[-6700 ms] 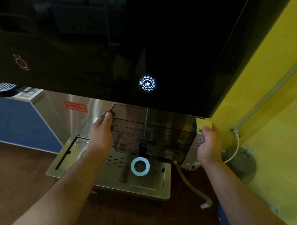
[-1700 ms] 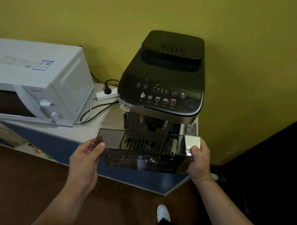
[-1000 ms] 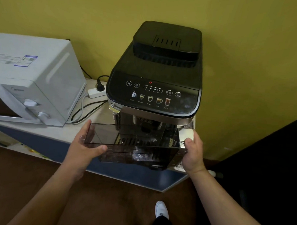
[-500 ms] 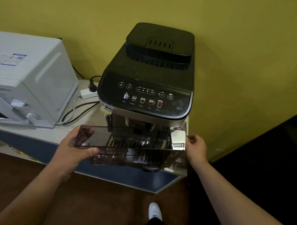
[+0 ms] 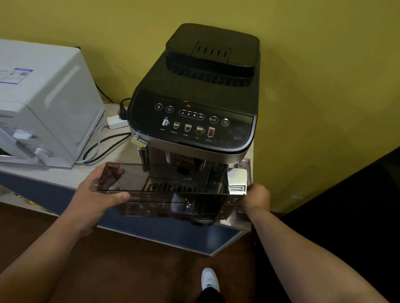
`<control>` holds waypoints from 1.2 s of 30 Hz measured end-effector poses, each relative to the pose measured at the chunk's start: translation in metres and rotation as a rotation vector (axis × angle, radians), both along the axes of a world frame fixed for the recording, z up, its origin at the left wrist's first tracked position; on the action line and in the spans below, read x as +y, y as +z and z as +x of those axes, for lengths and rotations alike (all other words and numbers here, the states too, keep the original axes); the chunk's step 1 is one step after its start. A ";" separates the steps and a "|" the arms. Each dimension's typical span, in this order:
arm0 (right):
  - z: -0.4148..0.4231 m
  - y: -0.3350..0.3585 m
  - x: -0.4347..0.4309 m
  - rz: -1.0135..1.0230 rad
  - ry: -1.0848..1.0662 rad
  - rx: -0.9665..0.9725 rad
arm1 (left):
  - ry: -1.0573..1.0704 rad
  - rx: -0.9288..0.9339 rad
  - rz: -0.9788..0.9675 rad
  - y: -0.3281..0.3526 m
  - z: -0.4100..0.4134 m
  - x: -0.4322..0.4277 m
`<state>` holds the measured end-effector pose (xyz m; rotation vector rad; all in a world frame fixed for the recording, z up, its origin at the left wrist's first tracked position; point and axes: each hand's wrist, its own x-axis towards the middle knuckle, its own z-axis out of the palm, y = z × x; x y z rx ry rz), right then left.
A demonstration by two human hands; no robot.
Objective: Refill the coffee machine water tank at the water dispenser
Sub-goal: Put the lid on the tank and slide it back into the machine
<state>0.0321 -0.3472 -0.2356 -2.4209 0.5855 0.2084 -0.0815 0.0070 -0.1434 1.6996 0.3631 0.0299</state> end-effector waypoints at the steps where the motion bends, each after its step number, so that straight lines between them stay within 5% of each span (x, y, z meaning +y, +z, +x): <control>1: -0.001 0.001 -0.001 -0.001 -0.025 -0.001 | 0.000 0.001 0.001 0.000 0.000 0.000; 9: -0.029 0.027 -0.043 0.075 -0.288 -0.116 | -0.048 -0.005 -0.057 -0.003 0.000 0.004; 15: -0.075 0.085 -0.069 0.034 -0.249 -0.281 | -0.075 -0.022 -0.113 0.000 -0.002 0.005; 22: -0.118 0.147 -0.072 -0.159 0.010 -0.458 | -0.093 -0.034 -0.118 -0.003 -0.001 0.008; 36: -0.127 0.200 0.008 -0.142 0.615 -0.560 | -0.116 -0.080 -0.196 0.003 -0.010 0.005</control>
